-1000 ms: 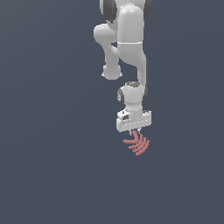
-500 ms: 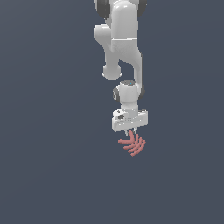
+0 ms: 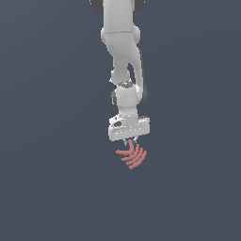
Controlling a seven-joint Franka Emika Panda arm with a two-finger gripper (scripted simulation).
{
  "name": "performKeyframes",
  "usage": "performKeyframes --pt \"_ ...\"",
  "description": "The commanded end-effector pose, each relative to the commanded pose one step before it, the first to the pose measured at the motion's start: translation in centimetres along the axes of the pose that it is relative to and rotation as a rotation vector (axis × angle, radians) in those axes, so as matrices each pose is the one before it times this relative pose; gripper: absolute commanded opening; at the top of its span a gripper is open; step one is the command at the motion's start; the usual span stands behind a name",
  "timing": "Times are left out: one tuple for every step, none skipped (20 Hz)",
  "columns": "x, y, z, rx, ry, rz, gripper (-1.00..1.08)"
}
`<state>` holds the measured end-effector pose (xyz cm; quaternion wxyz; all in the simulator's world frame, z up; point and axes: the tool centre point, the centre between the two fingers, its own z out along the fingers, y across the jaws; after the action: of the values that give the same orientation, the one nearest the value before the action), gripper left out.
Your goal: Pick up the object and move it to a goal position.
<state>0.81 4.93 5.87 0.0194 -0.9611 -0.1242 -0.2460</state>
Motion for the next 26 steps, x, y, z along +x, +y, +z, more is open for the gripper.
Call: performKeyframes --pt "0.402 1.650 -0.756 -0.00128 0.00026 -0.00079 -1.00" --pt "0.157 0.635 -0.286 -0.00069 0.00003 -0.00003 -1.00" --pt "0.155 0.624 -0.280 -0.00049 0.00002 -0.00001 -1.00" --pt "0.154 0.618 -0.277 -0.00049 0.00001 0.00002 -1.00" --pt "0.153 0.601 -0.267 0.00000 0.00000 0.00000 -1.00" --pt "0.152 0.617 -0.277 -0.00068 0.00001 0.00009 -1.00" --pt "0.153 0.593 -0.265 0.00000 0.00000 0.00000 -1.00" --pt "0.150 0.617 -0.275 -0.00066 0.00000 0.00019 -1.00" --pt "0.154 0.591 -0.265 0.00000 0.00000 0.00000 -1.00" --pt "0.155 0.593 -0.266 0.00000 0.00000 0.00000 -1.00" --pt "0.152 0.620 -0.274 -0.00041 -0.00002 0.00027 -1.00" --pt "0.159 0.599 -0.271 0.00000 0.00000 0.00000 -1.00" --pt "0.150 0.645 -0.280 -0.00046 -0.00006 0.00052 -1.00" --pt "0.164 0.613 -0.279 0.00000 0.00000 0.00000 -1.00" --pt "0.168 0.623 -0.284 0.00000 0.00000 0.00000 -1.00" --pt "0.160 0.665 -0.287 -0.00006 -0.00008 0.00048 -1.00" --pt "0.176 0.650 -0.298 0.00000 0.00000 0.00000 -1.00" --pt "0.164 0.706 -0.298 0.00006 -0.00013 0.00068 -1.00" --pt "0.188 0.687 -0.317 0.00000 0.00000 0.00000 -1.00" --pt "0.170 0.759 -0.310 0.00029 -0.00020 0.00091 -1.00" --pt "0.203 0.733 -0.341 0.00000 0.00000 0.00000 -1.00" --pt "0.186 0.761 -0.323 0.00031 -0.00017 0.00060 -1.00" --pt "0.190 0.744 -0.325 0.00022 -0.00013 0.00042 -1.00" --pt "0.188 0.736 -0.321 0.00023 -0.00014 0.00041 -1.00" --pt "0.200 0.706 -0.332 0.00000 0.00000 0.00000 -1.00" --pt "0.171 0.737 -0.296 0.00047 -0.00031 0.00080 -1.00"
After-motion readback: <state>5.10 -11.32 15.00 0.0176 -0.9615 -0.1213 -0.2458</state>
